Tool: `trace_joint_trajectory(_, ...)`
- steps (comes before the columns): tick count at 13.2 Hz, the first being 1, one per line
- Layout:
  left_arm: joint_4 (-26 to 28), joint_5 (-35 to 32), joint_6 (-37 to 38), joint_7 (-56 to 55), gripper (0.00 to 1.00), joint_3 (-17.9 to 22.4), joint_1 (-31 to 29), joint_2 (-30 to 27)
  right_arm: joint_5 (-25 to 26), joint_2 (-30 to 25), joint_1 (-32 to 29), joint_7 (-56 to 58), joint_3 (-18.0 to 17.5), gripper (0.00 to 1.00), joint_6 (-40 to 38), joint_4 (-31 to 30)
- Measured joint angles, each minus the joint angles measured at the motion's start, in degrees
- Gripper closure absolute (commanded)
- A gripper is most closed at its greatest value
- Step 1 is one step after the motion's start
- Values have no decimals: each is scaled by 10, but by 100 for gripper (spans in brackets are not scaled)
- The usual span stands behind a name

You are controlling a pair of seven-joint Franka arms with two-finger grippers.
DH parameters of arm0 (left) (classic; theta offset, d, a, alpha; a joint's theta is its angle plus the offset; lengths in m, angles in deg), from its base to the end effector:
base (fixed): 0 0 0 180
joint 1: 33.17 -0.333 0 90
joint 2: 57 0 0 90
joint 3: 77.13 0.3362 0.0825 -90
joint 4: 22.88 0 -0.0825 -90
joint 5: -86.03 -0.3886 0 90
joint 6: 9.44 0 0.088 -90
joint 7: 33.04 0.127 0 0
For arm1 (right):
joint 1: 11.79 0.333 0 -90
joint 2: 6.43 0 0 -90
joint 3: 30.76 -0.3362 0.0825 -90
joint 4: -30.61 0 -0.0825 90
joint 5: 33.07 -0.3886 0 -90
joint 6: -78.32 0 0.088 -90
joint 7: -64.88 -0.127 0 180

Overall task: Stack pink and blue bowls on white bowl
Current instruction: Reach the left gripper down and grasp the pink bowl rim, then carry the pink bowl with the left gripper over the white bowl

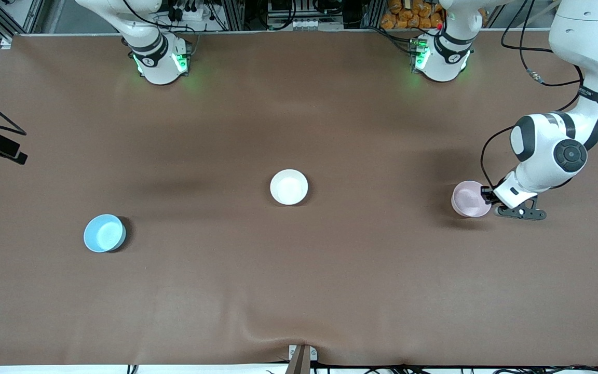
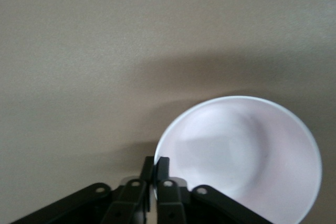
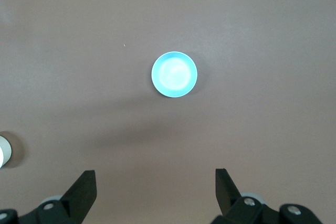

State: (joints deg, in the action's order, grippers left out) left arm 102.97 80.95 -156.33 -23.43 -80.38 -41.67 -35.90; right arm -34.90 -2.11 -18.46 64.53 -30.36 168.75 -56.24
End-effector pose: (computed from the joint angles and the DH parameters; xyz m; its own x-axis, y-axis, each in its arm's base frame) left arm 0.5647 0.0511 0.2095 0.9893 -0.1460 -0.0055 -0.1461 -0.9889 -0.0275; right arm 0.5802 -0.0677 0.6085 0.9915 -0.1294 -0.0131 -0.1297 -0.9911 -0.0313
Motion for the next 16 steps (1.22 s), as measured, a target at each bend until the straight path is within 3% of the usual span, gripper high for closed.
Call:
trace_joint_trajectory(4, -3, 4, 0, -7, 100, -12, -1, -4, 0, -1, 8, 0, -4, 0, -12, 1)
trace_joint_trajectory(8, -28, 72, 39, -20, 100, -53, -1, -13, 0, -1, 12, 0, -4, 0, -12, 1)
trace_joint_trajectory(11, -88, 74, 124, -97, 100, -106, 0, -17, 0, -1, 15, 0, -4, 0, -8, 0)
trace_joint_trajectory(14, -109, 74, 143, -210, 100, -184, 5, -17, 0, 1, 16, 0, -4, 0, -7, 0)
trace_joint_trajectory(16, -117, 74, 143, -291, 100, -215, 35, -16, 0, 4, 16, 0, -4, 0, -7, -2)
